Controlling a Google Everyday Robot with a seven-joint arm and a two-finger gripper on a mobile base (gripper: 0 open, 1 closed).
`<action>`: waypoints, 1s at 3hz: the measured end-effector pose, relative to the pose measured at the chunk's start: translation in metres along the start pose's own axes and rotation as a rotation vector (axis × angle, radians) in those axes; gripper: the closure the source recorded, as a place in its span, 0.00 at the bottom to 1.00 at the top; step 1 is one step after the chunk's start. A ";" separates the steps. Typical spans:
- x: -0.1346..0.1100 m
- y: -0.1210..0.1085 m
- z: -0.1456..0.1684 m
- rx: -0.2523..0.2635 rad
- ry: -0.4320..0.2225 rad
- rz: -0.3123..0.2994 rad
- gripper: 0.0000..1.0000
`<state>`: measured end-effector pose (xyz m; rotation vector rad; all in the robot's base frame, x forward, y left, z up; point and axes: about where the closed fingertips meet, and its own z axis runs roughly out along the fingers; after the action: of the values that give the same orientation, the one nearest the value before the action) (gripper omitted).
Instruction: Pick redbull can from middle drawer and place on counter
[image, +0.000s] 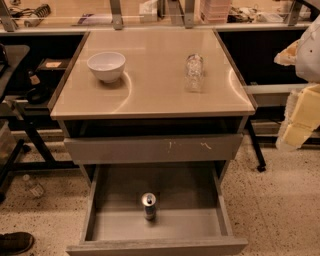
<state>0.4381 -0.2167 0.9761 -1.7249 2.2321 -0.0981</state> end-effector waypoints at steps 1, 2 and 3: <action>-0.003 0.000 0.001 0.012 -0.003 -0.007 0.00; -0.009 0.004 0.020 0.002 -0.028 -0.017 0.00; -0.012 0.011 0.044 -0.026 -0.048 -0.013 0.00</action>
Offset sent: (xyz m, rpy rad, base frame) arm 0.0091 0.0227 -0.0467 0.0516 0.0076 0.0459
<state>0.4432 -0.1965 0.9336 -1.7367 2.1978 -0.0305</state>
